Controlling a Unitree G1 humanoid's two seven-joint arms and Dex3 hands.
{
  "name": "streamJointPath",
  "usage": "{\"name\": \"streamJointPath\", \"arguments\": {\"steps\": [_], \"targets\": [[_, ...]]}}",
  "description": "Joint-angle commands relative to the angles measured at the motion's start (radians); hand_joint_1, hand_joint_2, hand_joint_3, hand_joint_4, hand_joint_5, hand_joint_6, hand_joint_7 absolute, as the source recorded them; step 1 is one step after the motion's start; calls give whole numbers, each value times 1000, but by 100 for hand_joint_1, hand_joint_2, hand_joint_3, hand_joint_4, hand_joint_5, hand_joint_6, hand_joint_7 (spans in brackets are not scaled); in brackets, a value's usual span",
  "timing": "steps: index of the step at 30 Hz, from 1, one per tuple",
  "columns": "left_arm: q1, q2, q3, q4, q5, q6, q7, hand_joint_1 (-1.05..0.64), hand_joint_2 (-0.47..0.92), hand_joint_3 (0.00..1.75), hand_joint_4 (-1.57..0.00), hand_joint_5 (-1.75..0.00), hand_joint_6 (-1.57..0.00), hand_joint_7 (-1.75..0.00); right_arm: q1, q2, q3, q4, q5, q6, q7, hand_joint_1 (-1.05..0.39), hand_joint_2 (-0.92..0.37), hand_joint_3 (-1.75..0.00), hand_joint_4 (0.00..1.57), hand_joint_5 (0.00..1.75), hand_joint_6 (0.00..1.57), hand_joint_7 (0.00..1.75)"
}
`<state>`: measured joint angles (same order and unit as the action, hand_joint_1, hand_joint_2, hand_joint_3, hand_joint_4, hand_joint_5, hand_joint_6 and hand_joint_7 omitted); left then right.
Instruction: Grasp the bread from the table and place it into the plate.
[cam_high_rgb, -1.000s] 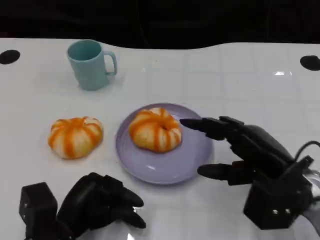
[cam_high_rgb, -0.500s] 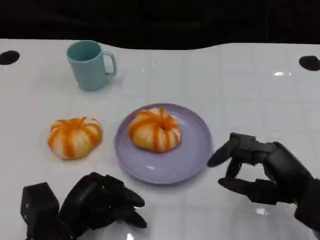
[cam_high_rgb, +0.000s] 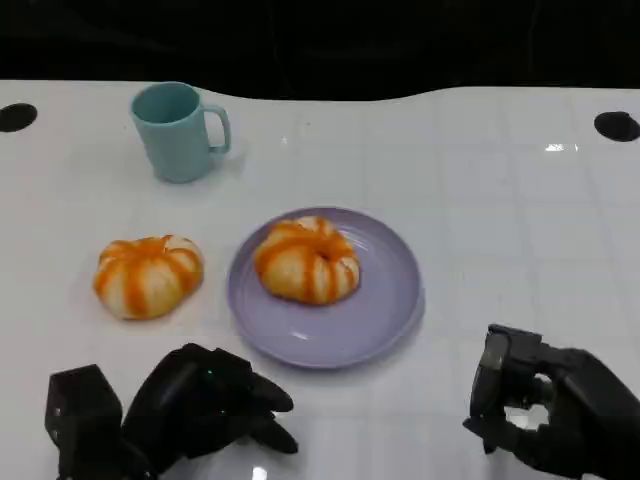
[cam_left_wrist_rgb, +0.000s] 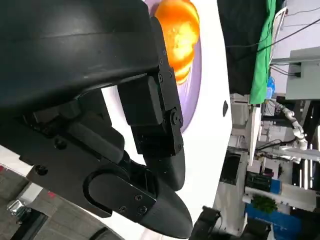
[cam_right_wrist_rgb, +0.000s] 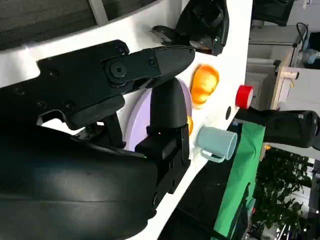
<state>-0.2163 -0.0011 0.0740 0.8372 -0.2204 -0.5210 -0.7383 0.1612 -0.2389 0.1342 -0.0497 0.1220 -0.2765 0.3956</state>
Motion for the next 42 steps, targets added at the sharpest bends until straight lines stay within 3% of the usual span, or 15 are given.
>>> {"name": "streamJointPath", "arguments": {"steps": [1, 21, 42], "targets": [[-1, 11, 3, 4, -6, -5, -7, -105, 79, 0, -157, -18, -154, 0, 12, 18, -22, 42, 1, -92, -1, -40, -92, -16, 75, 175, 59, 175], [-14, 25, 11, 22, -5, -5, -3, -105, 79, 0, -156, -18, -155, -1, -65, 61, -40, 220, -40, -239, -6, -42, -92, -18, 77, 175, 60, 175], [-36, 35, 18, 65, -4, -25, -11, -105, 80, 0, -157, -19, -155, 0, -99, 68, -37, 288, -53, -267, -1, -43, -92, -14, 77, 175, 59, 175]]}}
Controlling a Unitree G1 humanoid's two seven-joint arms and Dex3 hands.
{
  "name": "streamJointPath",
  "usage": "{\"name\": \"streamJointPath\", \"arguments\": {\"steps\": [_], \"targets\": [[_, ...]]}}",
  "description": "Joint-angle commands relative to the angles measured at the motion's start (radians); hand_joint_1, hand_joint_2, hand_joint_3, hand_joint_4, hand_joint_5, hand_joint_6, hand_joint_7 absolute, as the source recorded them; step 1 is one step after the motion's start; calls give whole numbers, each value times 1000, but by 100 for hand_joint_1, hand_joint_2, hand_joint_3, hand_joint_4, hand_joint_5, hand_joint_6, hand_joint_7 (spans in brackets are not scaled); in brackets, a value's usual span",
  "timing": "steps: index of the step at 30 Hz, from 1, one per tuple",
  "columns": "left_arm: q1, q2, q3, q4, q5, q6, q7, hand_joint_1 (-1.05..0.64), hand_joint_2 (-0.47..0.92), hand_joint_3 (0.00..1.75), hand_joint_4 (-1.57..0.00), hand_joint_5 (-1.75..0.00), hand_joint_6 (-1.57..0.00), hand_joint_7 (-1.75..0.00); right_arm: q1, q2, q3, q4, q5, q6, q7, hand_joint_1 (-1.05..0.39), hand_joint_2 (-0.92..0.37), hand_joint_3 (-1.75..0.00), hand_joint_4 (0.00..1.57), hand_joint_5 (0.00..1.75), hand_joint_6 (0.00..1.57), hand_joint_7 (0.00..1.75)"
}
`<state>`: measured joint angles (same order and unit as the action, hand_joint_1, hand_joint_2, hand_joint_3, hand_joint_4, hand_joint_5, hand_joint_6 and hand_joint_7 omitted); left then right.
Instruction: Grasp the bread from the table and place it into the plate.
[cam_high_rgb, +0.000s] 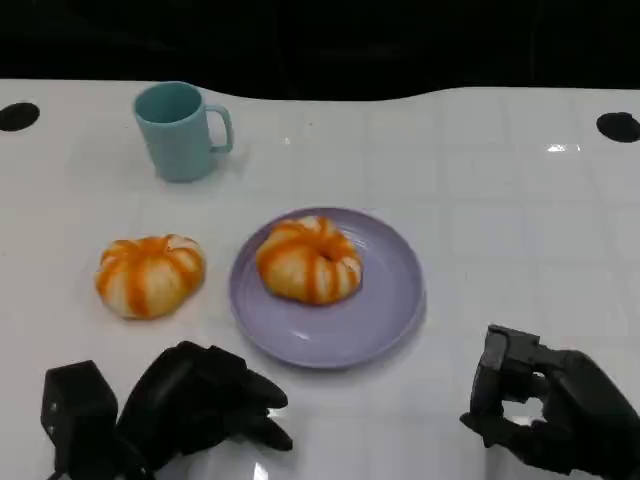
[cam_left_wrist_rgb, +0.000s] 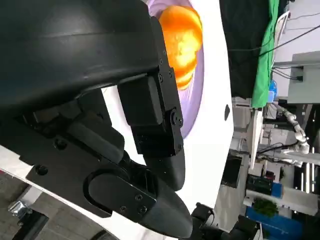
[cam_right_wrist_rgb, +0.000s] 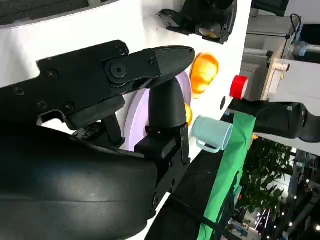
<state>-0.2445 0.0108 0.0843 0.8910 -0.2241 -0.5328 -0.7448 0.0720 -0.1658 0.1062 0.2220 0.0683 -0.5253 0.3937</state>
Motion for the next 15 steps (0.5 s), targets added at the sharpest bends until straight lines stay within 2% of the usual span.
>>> {"name": "streamJointPath", "arguments": {"steps": [1, 15], "targets": [[-8, 23, 9, 12, -1, -12, -4, -105, 79, 0, -157, -19, -155, -1, -11, -4, -8, 18, 1, -21, 2, -43, -92, -14, 77, 175, 59, 175], [-18, 24, 20, 30, -6, -4, -13, -105, 78, 0, -157, -21, -155, -1, -23, 10, -7, 44, 16, -38, 10, -41, -92, -13, 76, 175, 58, 175]]}}
